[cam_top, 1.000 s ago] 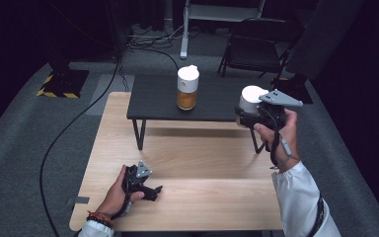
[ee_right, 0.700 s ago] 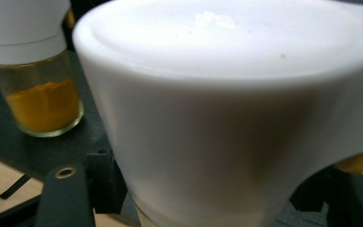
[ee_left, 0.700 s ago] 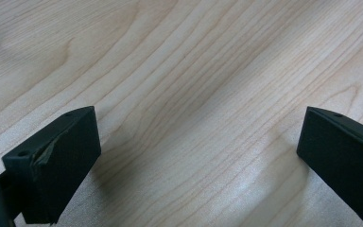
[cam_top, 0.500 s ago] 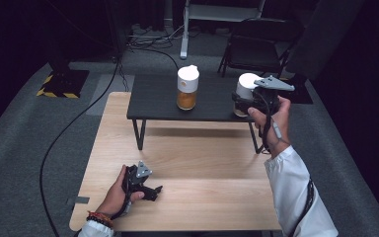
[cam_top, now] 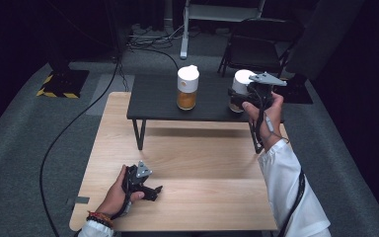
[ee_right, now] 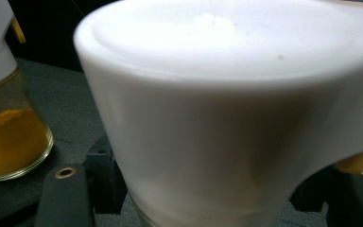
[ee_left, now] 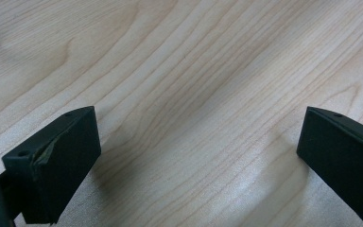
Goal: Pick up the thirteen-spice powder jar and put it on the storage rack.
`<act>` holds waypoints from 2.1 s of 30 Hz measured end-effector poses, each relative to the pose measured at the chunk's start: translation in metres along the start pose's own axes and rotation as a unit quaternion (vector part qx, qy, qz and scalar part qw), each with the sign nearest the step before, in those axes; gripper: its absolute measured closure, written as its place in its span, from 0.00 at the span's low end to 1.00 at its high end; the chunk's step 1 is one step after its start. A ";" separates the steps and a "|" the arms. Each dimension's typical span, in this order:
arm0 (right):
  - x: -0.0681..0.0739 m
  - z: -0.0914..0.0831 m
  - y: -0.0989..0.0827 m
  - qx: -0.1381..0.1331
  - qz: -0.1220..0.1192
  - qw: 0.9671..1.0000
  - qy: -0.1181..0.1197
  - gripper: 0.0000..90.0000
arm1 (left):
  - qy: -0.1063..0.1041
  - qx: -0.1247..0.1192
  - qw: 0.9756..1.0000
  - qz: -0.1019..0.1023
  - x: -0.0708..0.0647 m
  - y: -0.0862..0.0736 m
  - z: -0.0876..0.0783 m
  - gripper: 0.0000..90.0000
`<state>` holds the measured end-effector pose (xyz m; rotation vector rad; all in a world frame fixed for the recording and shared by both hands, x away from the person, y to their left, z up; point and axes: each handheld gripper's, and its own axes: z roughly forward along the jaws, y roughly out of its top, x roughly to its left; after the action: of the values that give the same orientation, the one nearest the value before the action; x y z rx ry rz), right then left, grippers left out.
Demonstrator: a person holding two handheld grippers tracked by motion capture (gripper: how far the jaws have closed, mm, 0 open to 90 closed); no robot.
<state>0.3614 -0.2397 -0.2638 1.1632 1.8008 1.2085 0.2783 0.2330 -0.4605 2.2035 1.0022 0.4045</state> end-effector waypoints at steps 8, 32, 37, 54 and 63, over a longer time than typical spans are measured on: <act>0.002 0.008 -0.002 0.002 0.001 1.000 -0.002 0.33 | 0.000 0.001 1.000 0.000 0.000 0.000 0.000 0.00; -0.011 0.011 -0.006 0.003 0.015 1.000 0.016 0.31 | 0.000 0.001 1.000 0.000 0.000 0.000 0.000 0.00; -0.011 0.012 -0.007 0.008 0.015 1.000 0.015 0.30 | 0.001 0.002 1.000 -0.001 0.000 0.000 0.000 0.00; -0.010 0.018 -0.008 0.027 0.009 0.999 0.019 0.04 | 0.000 0.000 1.000 0.000 0.000 0.000 0.000 0.00; -0.006 0.007 -0.008 0.015 -0.022 1.000 0.012 0.01 | 0.000 0.001 1.000 0.000 0.000 0.000 0.000 0.00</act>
<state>0.3675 -0.2439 -0.2741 1.1252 1.8594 1.1782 0.2784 0.2329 -0.4603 2.2051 1.0018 0.4046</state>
